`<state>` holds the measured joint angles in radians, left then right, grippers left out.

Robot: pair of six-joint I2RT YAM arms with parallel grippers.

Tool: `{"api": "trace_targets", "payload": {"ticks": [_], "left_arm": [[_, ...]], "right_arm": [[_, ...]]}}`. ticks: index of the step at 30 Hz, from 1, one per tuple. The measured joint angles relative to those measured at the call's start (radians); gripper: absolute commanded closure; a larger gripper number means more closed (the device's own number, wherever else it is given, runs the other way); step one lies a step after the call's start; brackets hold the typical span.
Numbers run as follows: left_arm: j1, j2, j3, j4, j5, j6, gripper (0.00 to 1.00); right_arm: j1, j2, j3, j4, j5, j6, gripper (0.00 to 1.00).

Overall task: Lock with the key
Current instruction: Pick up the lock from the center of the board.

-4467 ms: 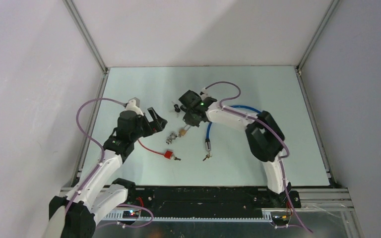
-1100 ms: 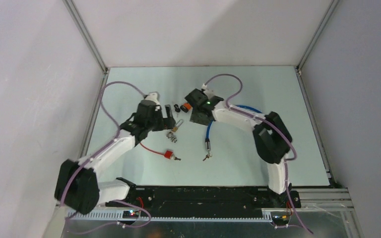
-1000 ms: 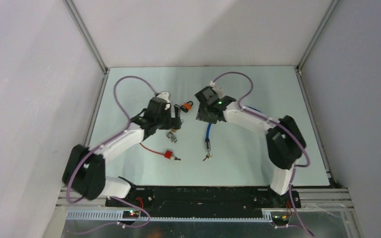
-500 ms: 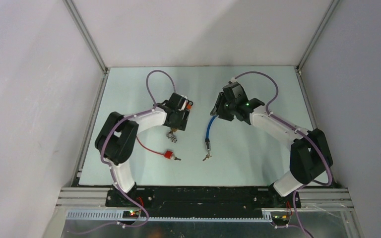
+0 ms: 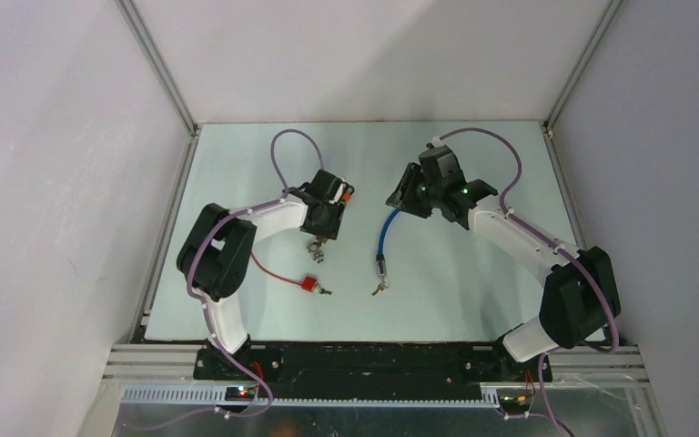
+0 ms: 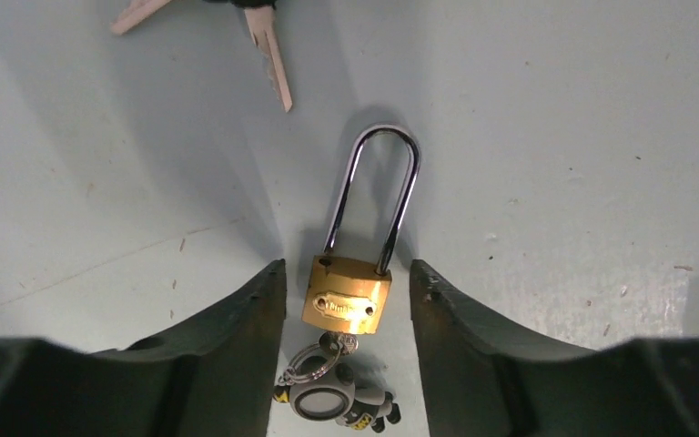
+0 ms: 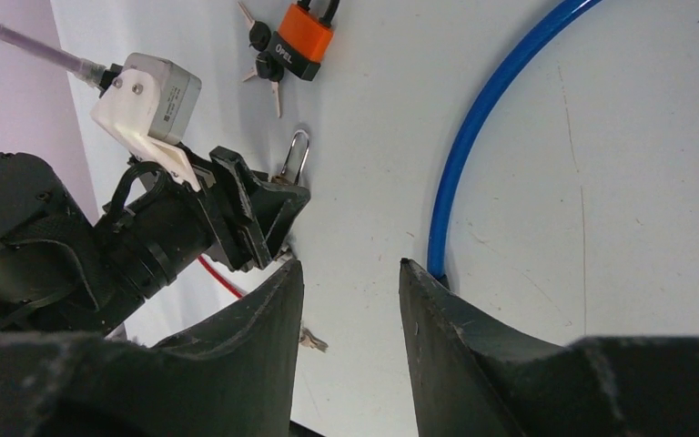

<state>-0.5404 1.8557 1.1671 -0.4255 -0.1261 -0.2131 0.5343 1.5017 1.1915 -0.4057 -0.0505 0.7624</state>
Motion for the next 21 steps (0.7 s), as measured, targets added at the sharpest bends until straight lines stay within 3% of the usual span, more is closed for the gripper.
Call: {"api": "trace_targets", "payload": {"ticks": [2, 8, 17, 21], "left_arm": [[-0.001, -0.010, -0.011, -0.005, -0.001, -0.005, 0.39], [-0.018, -0.024, -0.027, -0.014, -0.002, -0.005, 0.53], [-0.027, -0.023, -0.025, -0.019, -0.003, 0.004, 0.98], [-0.028, -0.023, -0.025, -0.019, -0.002, 0.005, 1.00]], "right_arm": [[0.000, 0.000, 0.000, 0.000, -0.008, 0.004, 0.53], [0.000, 0.000, -0.009, 0.020, -0.032, 0.015, 0.53], [-0.001, 0.000, -0.019, 0.023, -0.046, 0.023, 0.52], [-0.002, 0.000, -0.021, 0.024, -0.060, 0.020, 0.44]]}}
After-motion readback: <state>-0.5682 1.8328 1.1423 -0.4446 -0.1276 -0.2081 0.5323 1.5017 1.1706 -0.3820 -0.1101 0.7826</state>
